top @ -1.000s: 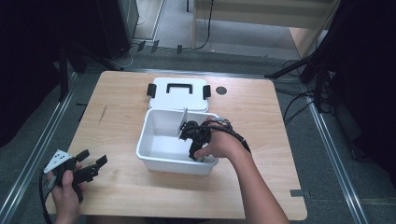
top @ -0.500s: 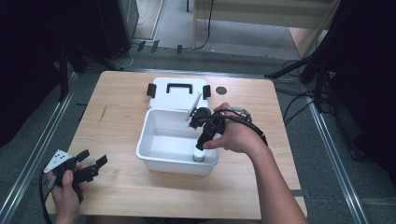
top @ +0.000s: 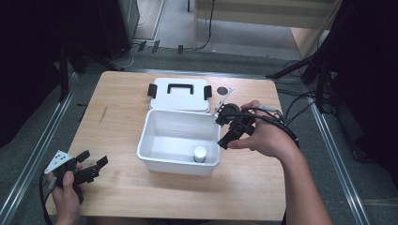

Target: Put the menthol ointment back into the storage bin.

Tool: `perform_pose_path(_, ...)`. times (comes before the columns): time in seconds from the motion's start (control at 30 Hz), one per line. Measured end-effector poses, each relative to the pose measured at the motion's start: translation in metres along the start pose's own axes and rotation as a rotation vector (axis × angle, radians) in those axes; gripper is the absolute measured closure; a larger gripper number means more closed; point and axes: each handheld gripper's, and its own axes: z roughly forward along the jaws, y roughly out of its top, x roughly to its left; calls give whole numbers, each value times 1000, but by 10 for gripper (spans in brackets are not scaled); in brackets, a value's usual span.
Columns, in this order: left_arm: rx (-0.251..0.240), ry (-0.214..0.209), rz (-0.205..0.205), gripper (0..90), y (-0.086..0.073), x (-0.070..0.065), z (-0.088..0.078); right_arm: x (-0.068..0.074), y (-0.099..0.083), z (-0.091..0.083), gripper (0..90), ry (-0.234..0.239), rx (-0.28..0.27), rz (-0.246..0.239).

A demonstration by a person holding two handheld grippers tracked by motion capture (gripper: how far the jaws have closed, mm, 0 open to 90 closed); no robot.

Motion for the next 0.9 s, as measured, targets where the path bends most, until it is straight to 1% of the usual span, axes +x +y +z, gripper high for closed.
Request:
perform_pose_path(0.03, 0, 1, 1, 144, 0, 0, 0, -3, -6, -2, 276, -4, 2, 9)
perform_pose_path(0.07, 0, 1, 1, 144, 0, 0, 0, -3, -6, -2, 276, -4, 2, 9)
perform_pose_path(0.17, -2, 2, 1, 144, 0, 0, 0, -8, -15, -2, 274, -7, 5, 26)
perform_pose_path(0.2, -2, 2, 2, 144, 0, 0, 0, -11, -21, -1, 273, -5, 7, 40)
perform_pose_path(0.23, -2, 2, 3, 144, 0, 0, 0, -11, -21, -1, 273, -5, 7, 40)
perform_pose_path(0.27, -3, 3, 3, 144, 0, -1, 0, -13, -27, 0, 272, -4, 12, 52)
perform_pose_path(0.33, -4, 4, 3, 144, 0, -1, 0, -14, -29, 1, 272, -4, 14, 50)
perform_pose_path(0.4, -3, 3, 3, 144, 0, -1, 0, -17, -37, 4, 271, -2, 22, 67)
perform_pose_path(0.43, -3, 3, 3, 144, 0, -1, 0, -17, -37, 4, 271, -2, 22, 67)
perform_pose_path(0.5, -3, 4, 6, 144, 0, 0, 0, -21, -45, 9, 271, 4, 27, 84)
perform_pose_path(0.53, 1, 2, 6, 144, 0, 0, 0, -21, -45, 9, 271, 4, 27, 84)
perform_pose_path(0.57, -1, 3, 5, 144, 0, -1, 0, -22, -51, 13, 271, 8, 32, 102)
perform_pose_path(0.6, -1, 3, 5, 144, 0, -1, 0, -22, -51, 13, 271, 8, 32, 102)
perform_pose_path(0.63, -1, 3, 5, 144, 0, -1, 0, -24, -58, 17, 271, 16, 32, 111)
perform_pose_path(0.67, 1, 3, 7, 144, 0, -1, 0, -24, -58, 17, 271, 16, 32, 111)
perform_pose_path(0.7, 1, 3, 6, 144, 0, -1, 0, -26, -64, 21, 271, 20, 35, 123)
perform_pose_path(0.87, 2, 3, 7, 144, 0, -1, 0, -32, -81, 29, 272, 24, 24, 154)
perform_pose_path(0.9, 2, 3, 7, 144, 0, -1, 0, -33, -84, 30, 273, 23, 29, 163)
